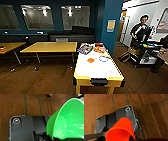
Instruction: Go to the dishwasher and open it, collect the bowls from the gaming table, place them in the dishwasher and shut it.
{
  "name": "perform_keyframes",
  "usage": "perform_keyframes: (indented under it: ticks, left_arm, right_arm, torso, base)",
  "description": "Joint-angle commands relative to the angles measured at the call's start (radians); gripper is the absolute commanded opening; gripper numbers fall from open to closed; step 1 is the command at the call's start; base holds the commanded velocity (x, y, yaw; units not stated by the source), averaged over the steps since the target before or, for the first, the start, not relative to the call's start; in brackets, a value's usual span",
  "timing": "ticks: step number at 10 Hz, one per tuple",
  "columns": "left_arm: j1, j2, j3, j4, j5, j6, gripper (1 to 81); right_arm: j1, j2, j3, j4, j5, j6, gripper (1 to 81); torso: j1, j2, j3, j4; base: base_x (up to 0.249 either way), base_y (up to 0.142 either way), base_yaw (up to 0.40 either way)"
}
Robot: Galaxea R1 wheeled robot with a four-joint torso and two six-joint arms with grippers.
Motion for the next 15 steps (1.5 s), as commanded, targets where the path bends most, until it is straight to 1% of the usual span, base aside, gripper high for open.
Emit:
perform_keyframes:
  ticks: [1,4,5,6,8,9,10,12,15]
  left_arm:
    - [-0.047,-0.022,0.025,0.024,0.029,0.010,1.0]
    - [-0.047,-0.022,0.022,0.024,0.029,0.010,1.0]
    - [-0.047,-0.021,0.019,0.024,0.030,0.010,1.0]
    - [-0.049,-0.015,0.013,0.024,0.030,0.010,1.0]
    - [-0.050,0.034,-0.059,0.024,0.044,0.010,1.0]
    - [-0.049,0.067,-0.118,0.022,0.046,0.008,1.0]
    - [-0.047,0.085,-0.151,0.024,0.046,0.008,1.0]
    - [-0.046,0.099,-0.179,0.024,0.046,0.010,1.0]
    - [-0.044,0.093,-0.181,0.024,0.046,0.010,1.0]
  right_arm:
    - [0.034,0.015,-0.029,-0.020,-0.029,-0.008,1.0]
    - [0.031,0.123,-0.173,-0.023,-0.042,-0.006,1.0]
    - [0.031,0.165,-0.225,-0.043,-0.047,-0.006,1.0]
    - [0.034,0.197,-0.259,-0.052,-0.074,-0.006,1.0]
    - [0.043,0.273,-0.334,-0.049,-0.111,-0.006,1.0]
    - [0.049,0.315,-0.384,-0.042,-0.169,-0.005,1.0]
    - [0.055,0.339,-0.423,-0.042,-0.212,-0.003,1.0]
    - [0.055,0.339,-0.453,-0.039,-0.221,-0.003,1.0]
    - [0.055,0.258,-0.466,-0.032,-0.209,0.005,1.0]
  torso:
    - [0.002,0.000,0.000,0.000]
    - [0.002,0.000,0.000,0.000]
    - [0.002,0.000,0.000,0.000]
    - [0.002,0.000,0.000,0.000]
    - [0.002,0.000,0.000,0.000]
    - [0.002,0.000,0.000,0.000]
    - [0.002,0.000,0.000,0.000]
    - [0.002,0.000,0.000,0.000]
    - [0.002,0.000,0.000,0.000]
  base:
    - [0.000,0.000,0.000]
    - [0.000,0.000,0.000]
    - [0.000,0.000,0.000]
    - [0.000,0.000,0.000]
    - [0.000,0.000,0.000]
    - [0.000,0.000,0.000]
    - [0.000,0.000,0.000]
    - [0.000,0.000,0.000]
    - [0.000,0.000,0.000]
